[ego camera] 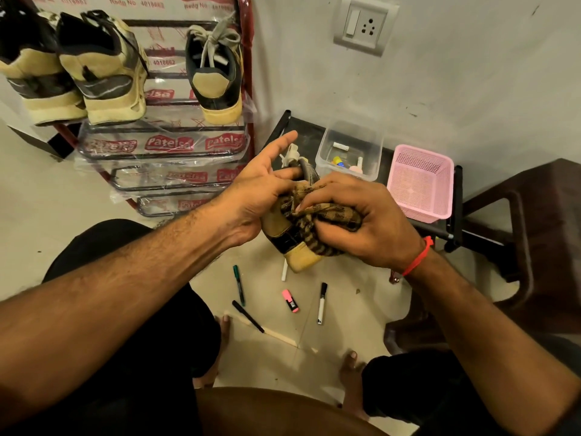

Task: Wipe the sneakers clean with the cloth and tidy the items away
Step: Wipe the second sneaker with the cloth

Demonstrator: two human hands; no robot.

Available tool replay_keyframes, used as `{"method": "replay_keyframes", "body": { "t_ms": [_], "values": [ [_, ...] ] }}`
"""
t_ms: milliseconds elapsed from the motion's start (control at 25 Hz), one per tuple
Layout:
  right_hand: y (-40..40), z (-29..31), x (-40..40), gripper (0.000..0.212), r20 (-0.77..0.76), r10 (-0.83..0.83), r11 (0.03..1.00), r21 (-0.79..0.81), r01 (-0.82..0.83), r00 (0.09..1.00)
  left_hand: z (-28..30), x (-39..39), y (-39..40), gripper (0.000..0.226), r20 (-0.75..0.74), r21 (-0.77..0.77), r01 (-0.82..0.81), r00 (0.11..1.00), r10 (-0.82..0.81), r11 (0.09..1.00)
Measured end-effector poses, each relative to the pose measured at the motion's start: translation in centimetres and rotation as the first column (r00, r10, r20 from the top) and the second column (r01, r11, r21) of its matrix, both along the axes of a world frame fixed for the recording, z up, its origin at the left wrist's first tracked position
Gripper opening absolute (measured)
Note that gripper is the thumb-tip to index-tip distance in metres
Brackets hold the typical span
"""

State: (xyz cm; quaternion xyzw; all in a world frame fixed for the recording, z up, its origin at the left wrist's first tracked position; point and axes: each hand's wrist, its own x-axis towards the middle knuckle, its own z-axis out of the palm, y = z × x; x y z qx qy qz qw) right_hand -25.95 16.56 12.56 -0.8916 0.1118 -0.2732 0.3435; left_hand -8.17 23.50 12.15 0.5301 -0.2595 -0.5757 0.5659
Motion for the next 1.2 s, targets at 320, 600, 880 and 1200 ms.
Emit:
{"method": "replay_keyframes", "body": {
  "t_ms": [320, 600, 880, 1200],
  "values": [
    [-3.9, -3.4, -0.9, 0.018, -0.145, -0.493, 0.855, 0.1, 0.509, 0.858, 0.7, 0.3, 0.0, 0.062, -0.028, 0.044, -0.053, 0.998, 0.054, 0.998],
    [-0.6, -2.9, 2.4, 0.022, 0.244, -0.839, 0.419, 0.861, 0.289, 0.487, 1.5, 0.0, 0.3, 0.081, -0.234, 0.101, -0.093, 0.965, 0.115, 0.991],
    [-2.8, -1.8, 2.2, 0.023, 0.298, -0.867, 0.416, 0.874, 0.25, 0.4, 0.6, -2.1, 0.6, 0.037, 0.531, -0.047, 0.164, 0.839, -0.115, 0.985],
    [1.2, 0.3, 1.5, 0.05, 0.259, -0.46, 0.852, -0.141, 0.504, 0.849, -0.1, -0.4, -0.9, 0.032, 0.089, -0.082, -0.123, 0.988, 0.13, 0.989]
  ]
}}
